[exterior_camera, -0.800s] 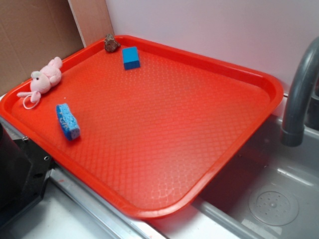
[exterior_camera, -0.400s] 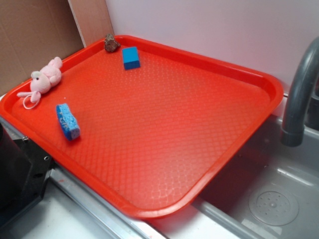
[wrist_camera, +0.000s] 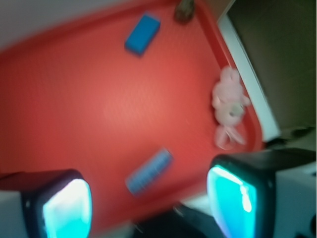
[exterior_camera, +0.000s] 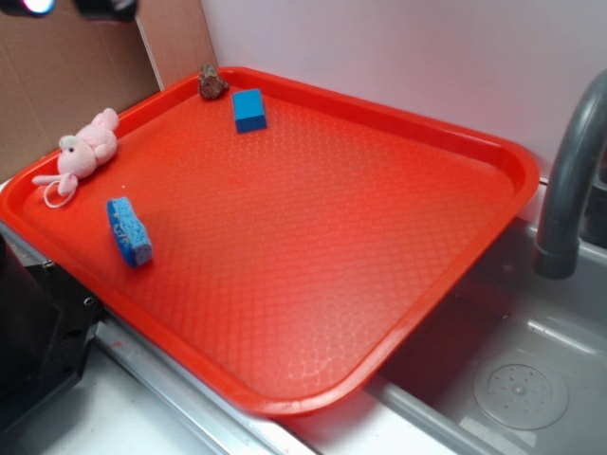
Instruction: Grab the rock.
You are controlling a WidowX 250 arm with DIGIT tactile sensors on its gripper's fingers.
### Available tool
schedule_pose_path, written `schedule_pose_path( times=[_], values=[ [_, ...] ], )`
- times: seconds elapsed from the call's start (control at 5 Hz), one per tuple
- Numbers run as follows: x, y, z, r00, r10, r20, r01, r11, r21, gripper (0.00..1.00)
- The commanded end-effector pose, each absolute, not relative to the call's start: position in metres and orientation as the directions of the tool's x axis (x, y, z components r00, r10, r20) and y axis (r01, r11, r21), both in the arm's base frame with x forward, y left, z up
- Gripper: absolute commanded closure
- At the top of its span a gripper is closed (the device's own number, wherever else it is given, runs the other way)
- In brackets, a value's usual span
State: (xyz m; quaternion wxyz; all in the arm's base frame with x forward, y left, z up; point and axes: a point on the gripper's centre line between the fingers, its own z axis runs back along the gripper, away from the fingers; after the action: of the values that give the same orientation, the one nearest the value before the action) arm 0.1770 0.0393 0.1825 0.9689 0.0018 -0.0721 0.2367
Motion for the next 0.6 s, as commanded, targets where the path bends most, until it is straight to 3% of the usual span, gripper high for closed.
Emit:
schedule_pose_path(
  times=[0.0,0.2,0.4],
  values=[
    [0.211,0.083,0.162,0.678,0.662,0.32,-0.685,0.727,-0.052,0.0],
    [0.224,0.104,0.146,0.64,0.668,0.38,-0.719,0.694,-0.007,0.0],
    [0.224,0.104,0.146,0.64,0.668,0.38,-0.719,0.694,-0.007,0.0]
  ],
)
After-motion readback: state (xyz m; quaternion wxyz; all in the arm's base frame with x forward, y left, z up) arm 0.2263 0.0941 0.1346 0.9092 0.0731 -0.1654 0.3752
